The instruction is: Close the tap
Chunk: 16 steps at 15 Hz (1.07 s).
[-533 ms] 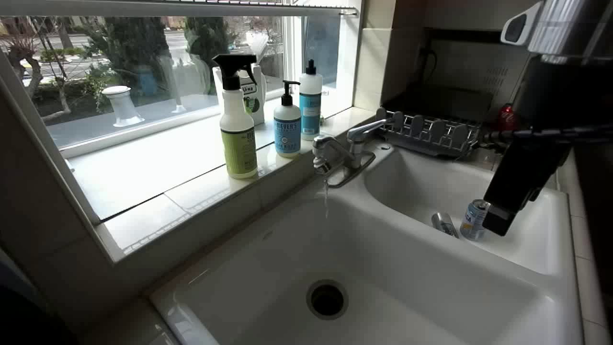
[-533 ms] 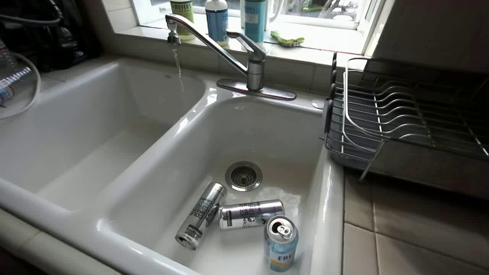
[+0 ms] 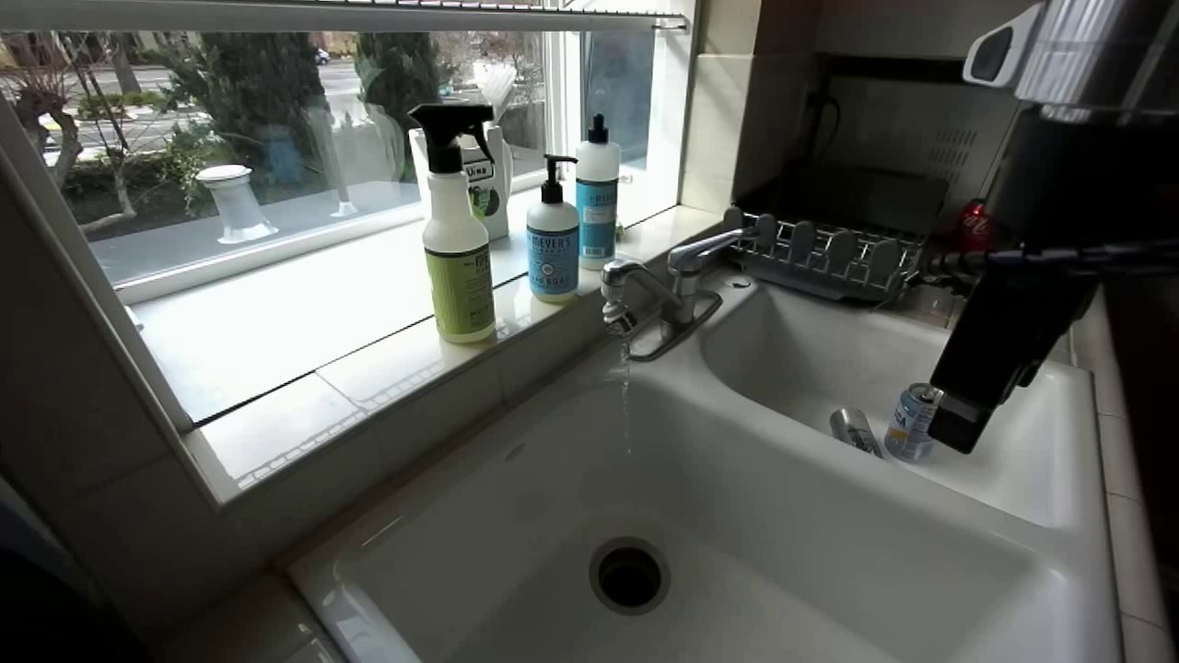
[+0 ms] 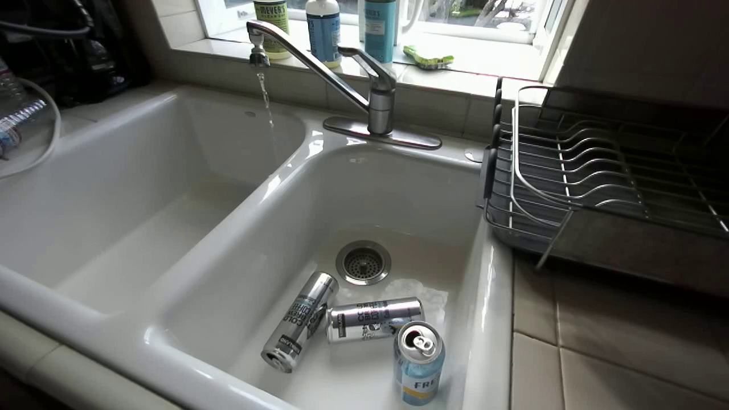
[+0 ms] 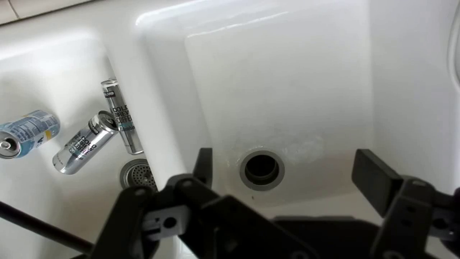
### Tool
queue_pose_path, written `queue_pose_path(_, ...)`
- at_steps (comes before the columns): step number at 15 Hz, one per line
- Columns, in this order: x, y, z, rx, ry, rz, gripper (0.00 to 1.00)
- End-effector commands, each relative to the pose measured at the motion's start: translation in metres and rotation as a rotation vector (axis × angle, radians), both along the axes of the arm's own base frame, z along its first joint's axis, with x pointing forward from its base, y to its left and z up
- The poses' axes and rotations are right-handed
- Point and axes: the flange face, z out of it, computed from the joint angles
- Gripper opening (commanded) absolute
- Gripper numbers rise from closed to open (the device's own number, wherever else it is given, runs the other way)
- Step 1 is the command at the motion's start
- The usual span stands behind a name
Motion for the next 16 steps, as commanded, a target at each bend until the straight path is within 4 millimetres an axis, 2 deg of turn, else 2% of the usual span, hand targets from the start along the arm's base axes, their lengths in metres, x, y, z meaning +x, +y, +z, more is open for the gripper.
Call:
queue_pose_path(1,0.0,0.0,0.001,0.0,0.001,0.0,1.0)
queue_pose_path(3,0.0,0.0,0.001,0.0,0.001,0.0,1.0)
queue_pose_path(5,0.024,-0.003,0.011,0.01,-0.093,0.012,1.0)
queue_pose_path(6,0.036,-0.005,0.022,0.019,-0.161,0.04,1.0)
queue_pose_path(10,0.075,-0.013,0.05,-0.058,-0.353,0.16,1.0)
queue_pose_path(16,0.112,-0.029,0.065,-0.068,-0.51,0.198,1.0)
